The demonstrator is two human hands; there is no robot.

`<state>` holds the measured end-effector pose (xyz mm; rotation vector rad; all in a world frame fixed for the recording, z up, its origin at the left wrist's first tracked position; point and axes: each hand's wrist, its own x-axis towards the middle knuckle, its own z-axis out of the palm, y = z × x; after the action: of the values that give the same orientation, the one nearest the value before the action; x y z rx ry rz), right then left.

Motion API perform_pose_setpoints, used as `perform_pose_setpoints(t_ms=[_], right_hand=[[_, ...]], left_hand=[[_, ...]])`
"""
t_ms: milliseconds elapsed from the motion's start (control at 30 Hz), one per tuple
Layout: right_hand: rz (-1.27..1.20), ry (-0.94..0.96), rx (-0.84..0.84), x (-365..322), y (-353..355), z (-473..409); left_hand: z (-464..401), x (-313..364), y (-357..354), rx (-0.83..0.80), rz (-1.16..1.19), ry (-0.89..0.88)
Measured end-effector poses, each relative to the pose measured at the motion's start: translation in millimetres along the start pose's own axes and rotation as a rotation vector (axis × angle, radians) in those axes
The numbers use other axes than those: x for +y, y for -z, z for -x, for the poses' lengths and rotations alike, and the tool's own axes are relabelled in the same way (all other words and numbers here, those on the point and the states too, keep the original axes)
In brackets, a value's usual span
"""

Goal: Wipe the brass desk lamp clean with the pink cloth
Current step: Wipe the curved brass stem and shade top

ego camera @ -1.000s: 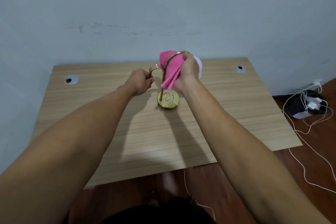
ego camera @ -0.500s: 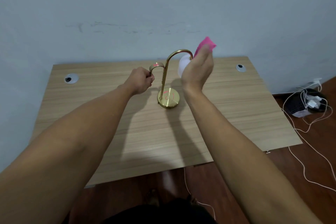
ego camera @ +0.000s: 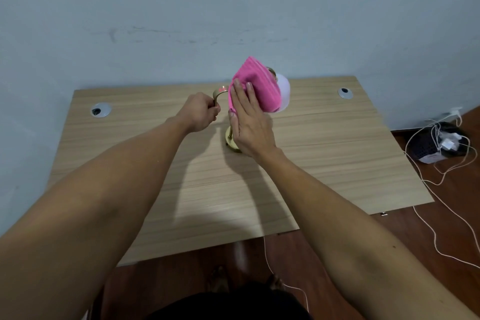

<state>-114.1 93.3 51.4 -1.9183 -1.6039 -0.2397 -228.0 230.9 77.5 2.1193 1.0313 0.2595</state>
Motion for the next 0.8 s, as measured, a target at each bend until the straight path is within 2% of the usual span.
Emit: perform_pose_setpoints(t_ms=[100, 200, 267, 333, 433, 533, 600, 733, 800], right_hand=[[-0.04, -0.106, 0.097, -8, 7, -14], [-0.193, -0.36, 0.255, -13, 20, -38], [-0.246, -0.422, 0.276, -10, 25, -45], [-0.145, -0.301, 0.238, -2, 22, -41], [0.097, 0.032, 0.131, 14, 10, -28], [0.109, 0.124, 0.06, 18, -1, -5], [-0.07, -0.036, 0.023, 13, -9, 17], [-0.437, -0.613, -0.069, 5, -8, 37], [-0.643, -0.966, -0.026, 0, -2, 26]], left_hand=[[0, 0, -1, -0.003, 0.002, 0.005], [1, -1, -1, 0.002, 0.006, 0.007], [1, -1, -1, 0.003, 0.013, 0.013], [1, -1, 0, 0.007, 0.017, 0.018], [2, 0, 0, 0.017, 0.015, 0.004], [1, 0, -1, 0.019, 0.015, -0.004], [1, -2, -1, 0.015, 0.014, 0.001], [1, -3, -2, 0.014, 0.019, 0.001], [0, -4, -1, 0.014, 0.019, 0.006]])
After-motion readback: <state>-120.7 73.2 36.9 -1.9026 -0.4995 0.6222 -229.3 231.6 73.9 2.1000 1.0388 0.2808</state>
